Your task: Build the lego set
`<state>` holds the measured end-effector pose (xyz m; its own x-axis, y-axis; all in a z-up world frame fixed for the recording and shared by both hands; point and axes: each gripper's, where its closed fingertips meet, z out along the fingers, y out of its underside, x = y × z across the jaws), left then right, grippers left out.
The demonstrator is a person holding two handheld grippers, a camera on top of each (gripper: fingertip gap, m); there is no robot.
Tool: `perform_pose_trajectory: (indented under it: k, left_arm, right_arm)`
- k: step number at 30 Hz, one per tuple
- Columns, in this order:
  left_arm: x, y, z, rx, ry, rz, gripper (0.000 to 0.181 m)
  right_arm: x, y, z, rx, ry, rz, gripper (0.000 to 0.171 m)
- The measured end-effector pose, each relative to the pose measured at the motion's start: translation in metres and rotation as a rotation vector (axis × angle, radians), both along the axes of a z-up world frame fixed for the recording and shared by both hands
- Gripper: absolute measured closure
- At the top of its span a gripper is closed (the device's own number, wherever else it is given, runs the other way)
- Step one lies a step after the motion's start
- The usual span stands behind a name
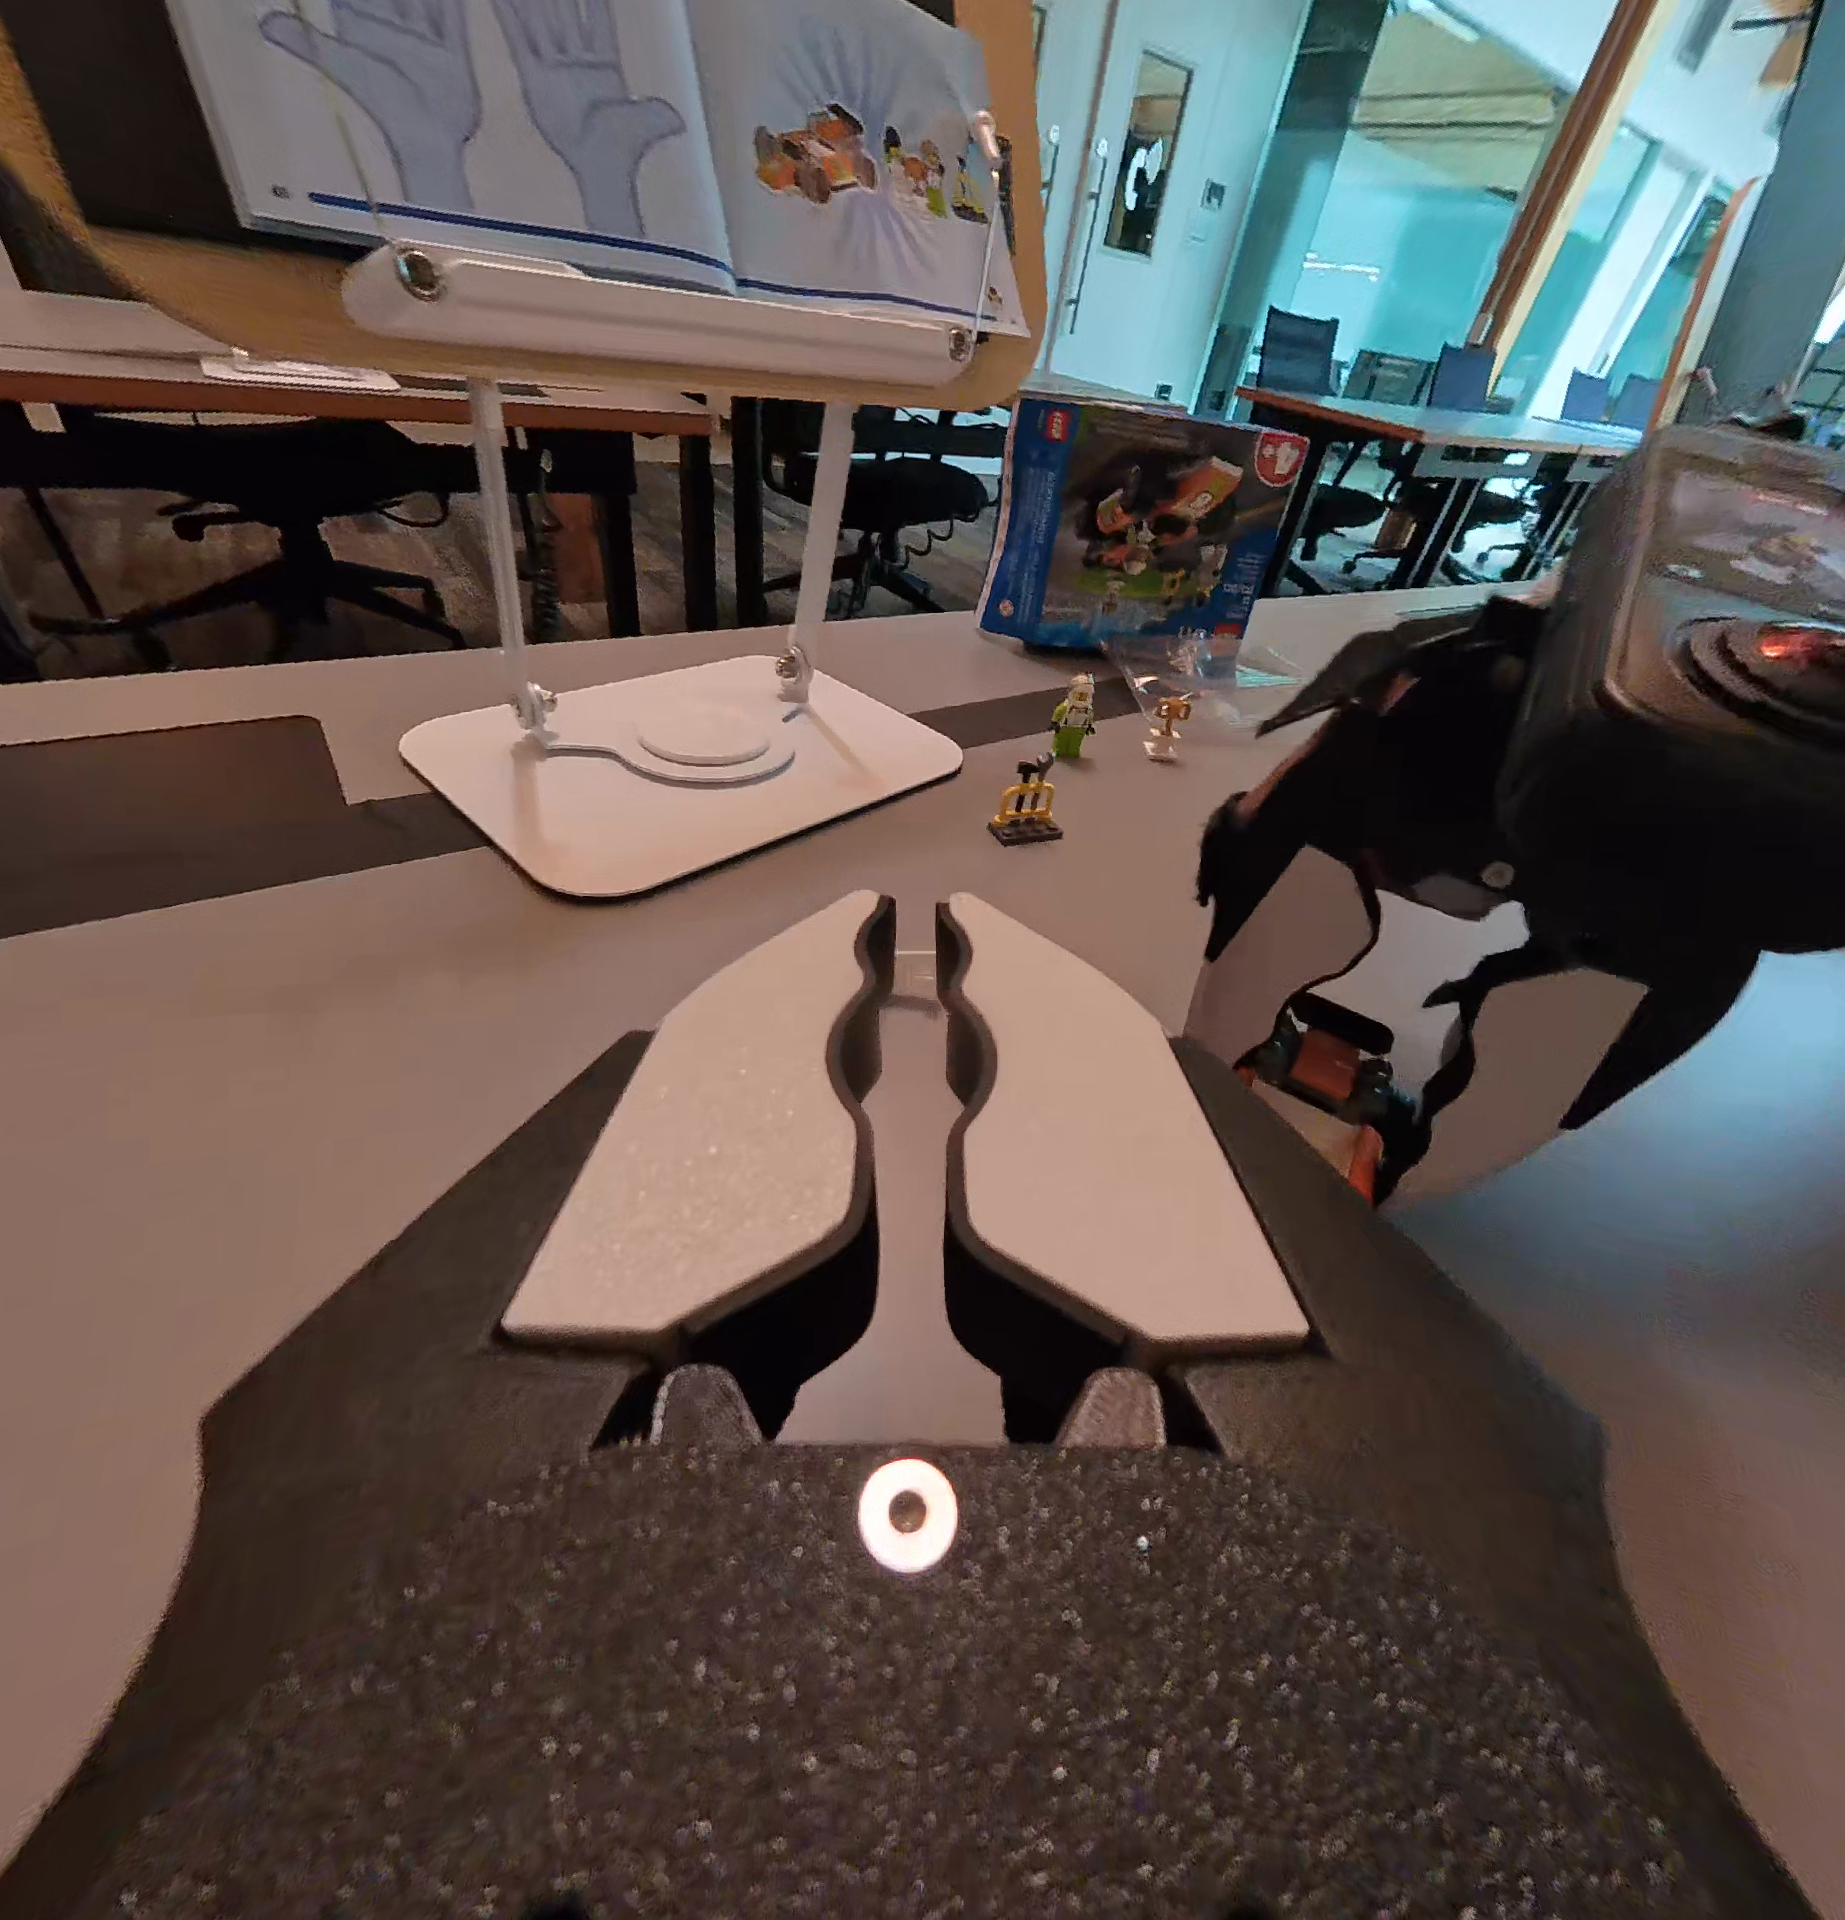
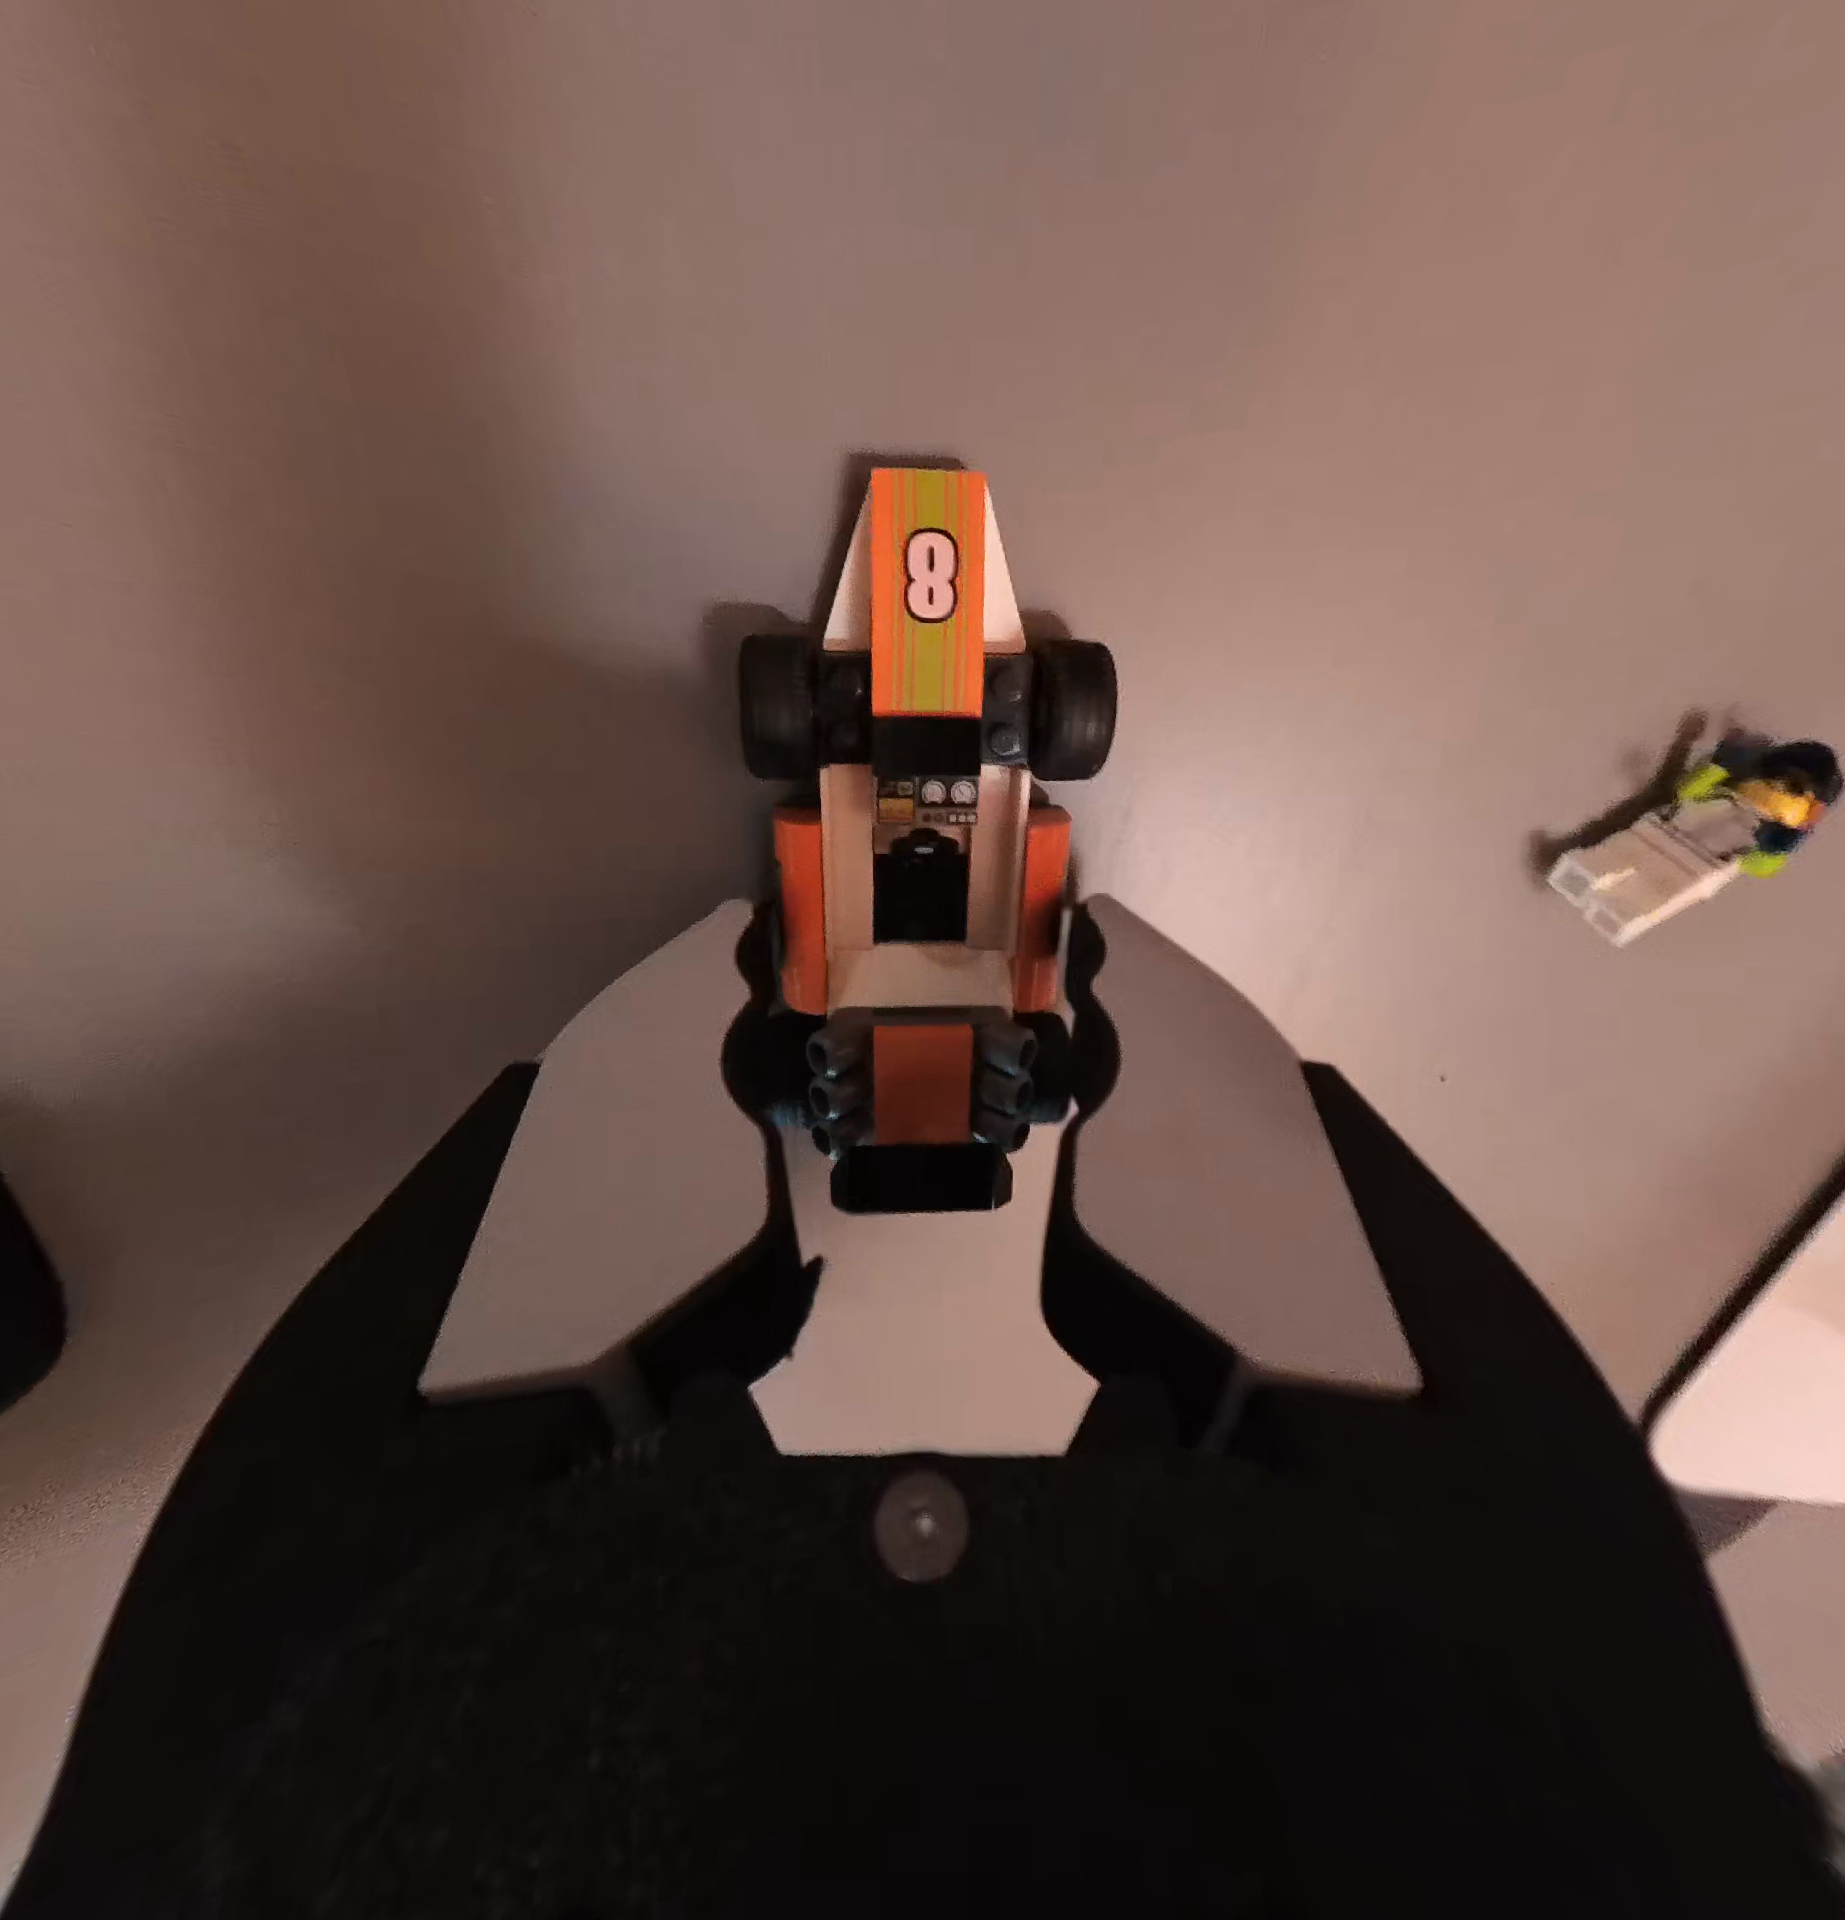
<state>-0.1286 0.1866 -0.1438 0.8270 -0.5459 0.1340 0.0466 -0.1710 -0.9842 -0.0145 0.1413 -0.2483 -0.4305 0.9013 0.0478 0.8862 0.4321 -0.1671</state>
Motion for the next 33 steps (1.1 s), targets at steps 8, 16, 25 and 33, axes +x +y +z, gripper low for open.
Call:
perform_pose_trajectory:
  k: [8,16,25,33]
  left_arm:
    - [-0.003,0.014,-0.003,-0.014,0.042,0.027,0.169]
    - [-0.004,0.010,-0.021,-0.074,0.074,-0.016,0.172]
    - [-0.003,0.014,-0.034,-0.102,0.103,-0.029,0.176]
    - [-0.001,0.012,-0.034,-0.076,0.135,-0.027,0.178]
  right_arm:
    - [-0.015,0.046,0.117,0.050,0.493,-0.422,0.107]
    - [0.039,0.026,0.081,-0.035,0.671,-0.586,0.103]
    - [0.014,0.007,0.019,-0.135,0.602,-0.444,0.096]
    - [-0.019,0.019,0.031,-0.173,0.626,-0.350,0.171]
